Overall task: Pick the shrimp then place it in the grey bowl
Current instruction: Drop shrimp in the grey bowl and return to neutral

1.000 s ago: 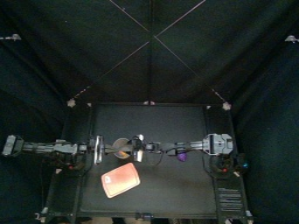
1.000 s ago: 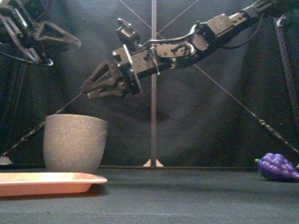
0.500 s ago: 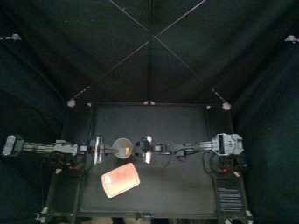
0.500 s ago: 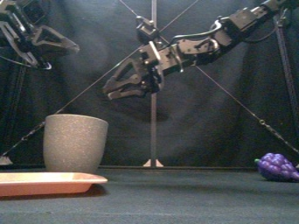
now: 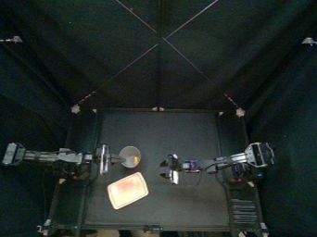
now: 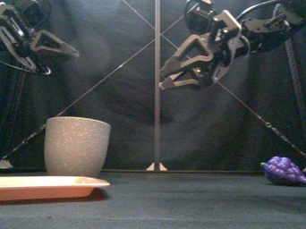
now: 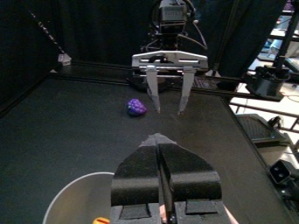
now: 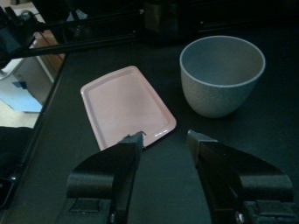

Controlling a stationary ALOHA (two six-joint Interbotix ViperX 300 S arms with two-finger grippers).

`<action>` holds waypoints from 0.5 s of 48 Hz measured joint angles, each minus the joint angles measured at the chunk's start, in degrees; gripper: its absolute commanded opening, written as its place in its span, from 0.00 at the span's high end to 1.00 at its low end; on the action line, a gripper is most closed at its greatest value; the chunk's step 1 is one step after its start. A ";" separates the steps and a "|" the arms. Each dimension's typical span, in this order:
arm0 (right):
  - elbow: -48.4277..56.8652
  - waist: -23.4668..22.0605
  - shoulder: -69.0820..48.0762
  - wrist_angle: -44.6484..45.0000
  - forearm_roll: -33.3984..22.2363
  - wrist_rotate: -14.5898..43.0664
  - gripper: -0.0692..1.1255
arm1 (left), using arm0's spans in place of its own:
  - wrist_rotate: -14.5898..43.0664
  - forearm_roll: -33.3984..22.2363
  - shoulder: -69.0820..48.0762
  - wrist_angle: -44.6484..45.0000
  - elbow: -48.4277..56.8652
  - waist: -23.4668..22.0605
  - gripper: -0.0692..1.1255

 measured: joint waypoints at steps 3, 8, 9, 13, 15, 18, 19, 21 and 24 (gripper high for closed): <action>1.41 0.35 -1.76 -0.09 0.70 0.00 0.25 | -0.09 0.00 0.00 0.00 0.18 0.00 0.73; 3.96 0.44 -4.66 -0.09 1.67 0.00 0.25 | 0.00 0.00 -0.09 0.00 0.18 0.00 0.73; 4.39 0.44 -5.19 -0.09 1.76 0.00 0.25 | 0.00 0.00 -0.09 0.09 0.18 0.00 0.73; 6.42 0.26 -7.91 -0.09 1.93 0.00 0.25 | -0.09 0.00 -0.09 0.00 0.18 0.09 0.73; 7.29 0.26 -9.05 -0.09 1.93 0.00 0.25 | 0.00 0.00 -0.09 0.00 0.18 0.18 0.73; 8.44 0.18 -10.63 -0.09 2.02 0.00 0.25 | 0.00 0.00 0.00 0.00 0.18 0.26 0.73; 8.88 0.18 -11.25 -0.09 2.11 0.00 0.25 | 0.00 0.00 0.00 0.00 0.18 0.18 0.73; 9.49 0.18 -12.30 -0.18 2.20 0.09 0.25 | 0.00 0.00 -0.09 0.09 0.18 0.26 0.73; 10.11 0.18 -13.45 -0.18 2.46 0.09 0.25 | -0.09 0.00 0.00 0.00 0.18 0.26 0.73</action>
